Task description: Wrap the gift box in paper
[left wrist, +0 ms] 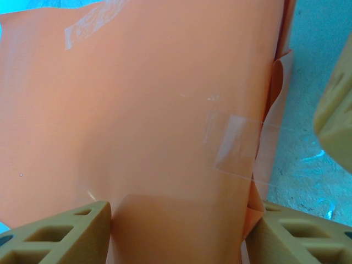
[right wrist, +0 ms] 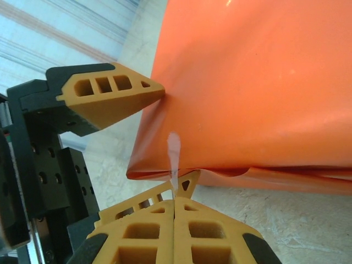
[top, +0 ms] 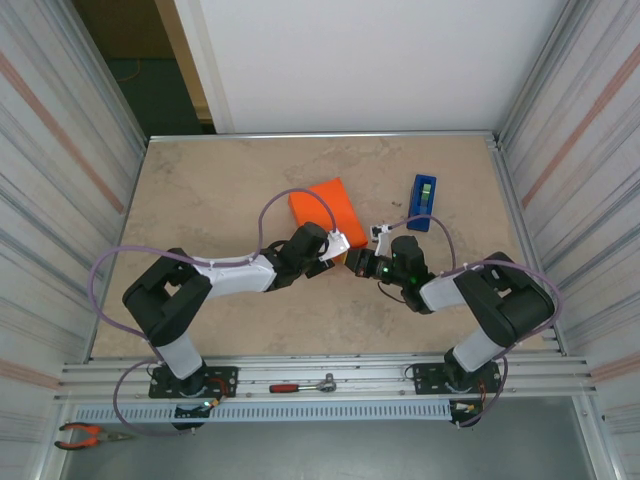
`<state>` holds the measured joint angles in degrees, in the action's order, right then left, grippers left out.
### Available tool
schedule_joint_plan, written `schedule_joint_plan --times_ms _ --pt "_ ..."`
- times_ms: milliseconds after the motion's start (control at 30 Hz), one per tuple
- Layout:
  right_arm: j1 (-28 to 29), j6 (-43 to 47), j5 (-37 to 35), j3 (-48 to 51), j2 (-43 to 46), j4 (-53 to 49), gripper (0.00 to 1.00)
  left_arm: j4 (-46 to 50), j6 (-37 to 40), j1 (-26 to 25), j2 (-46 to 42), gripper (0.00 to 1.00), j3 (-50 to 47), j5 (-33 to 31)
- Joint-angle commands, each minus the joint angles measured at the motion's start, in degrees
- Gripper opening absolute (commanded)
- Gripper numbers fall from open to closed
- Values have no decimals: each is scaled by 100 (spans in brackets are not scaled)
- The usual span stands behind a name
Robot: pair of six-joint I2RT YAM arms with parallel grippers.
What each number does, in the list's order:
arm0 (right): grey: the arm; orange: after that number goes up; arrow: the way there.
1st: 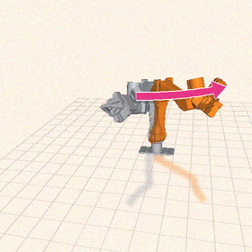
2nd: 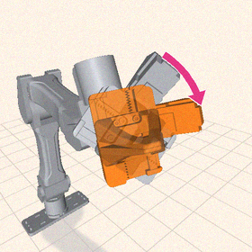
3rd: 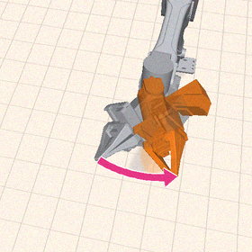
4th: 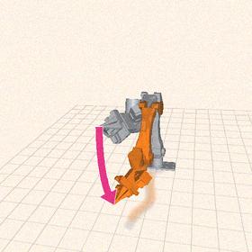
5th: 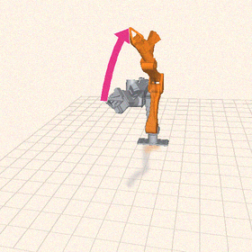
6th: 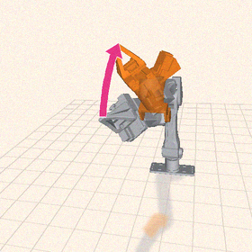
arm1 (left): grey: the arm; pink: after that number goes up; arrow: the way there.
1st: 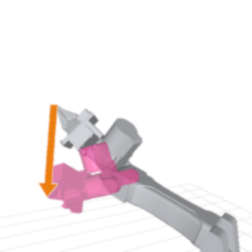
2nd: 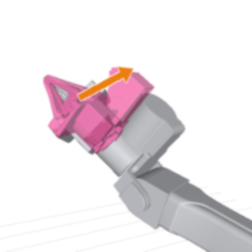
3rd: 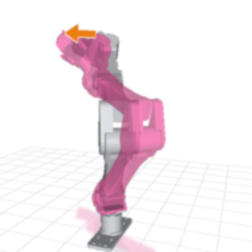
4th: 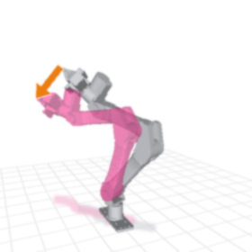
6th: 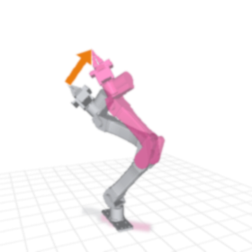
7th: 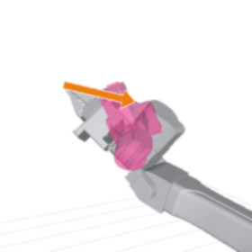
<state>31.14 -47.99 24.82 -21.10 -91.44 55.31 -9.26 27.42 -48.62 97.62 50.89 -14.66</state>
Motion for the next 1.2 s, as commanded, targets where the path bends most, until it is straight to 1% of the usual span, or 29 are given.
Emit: schedule_joint_plan --times_ms 0,400,1167 --pt "-35 -146 -72 -144 -188 364 0 372 8 -33 267 62 -27 156" --pt "-82 -321 17 -266 -504 614 0 363 6 -33 268 61 -36 166" --pt "-160 -387 128 -356 -581 553 1 381 18 -33 255 61 -36 178"
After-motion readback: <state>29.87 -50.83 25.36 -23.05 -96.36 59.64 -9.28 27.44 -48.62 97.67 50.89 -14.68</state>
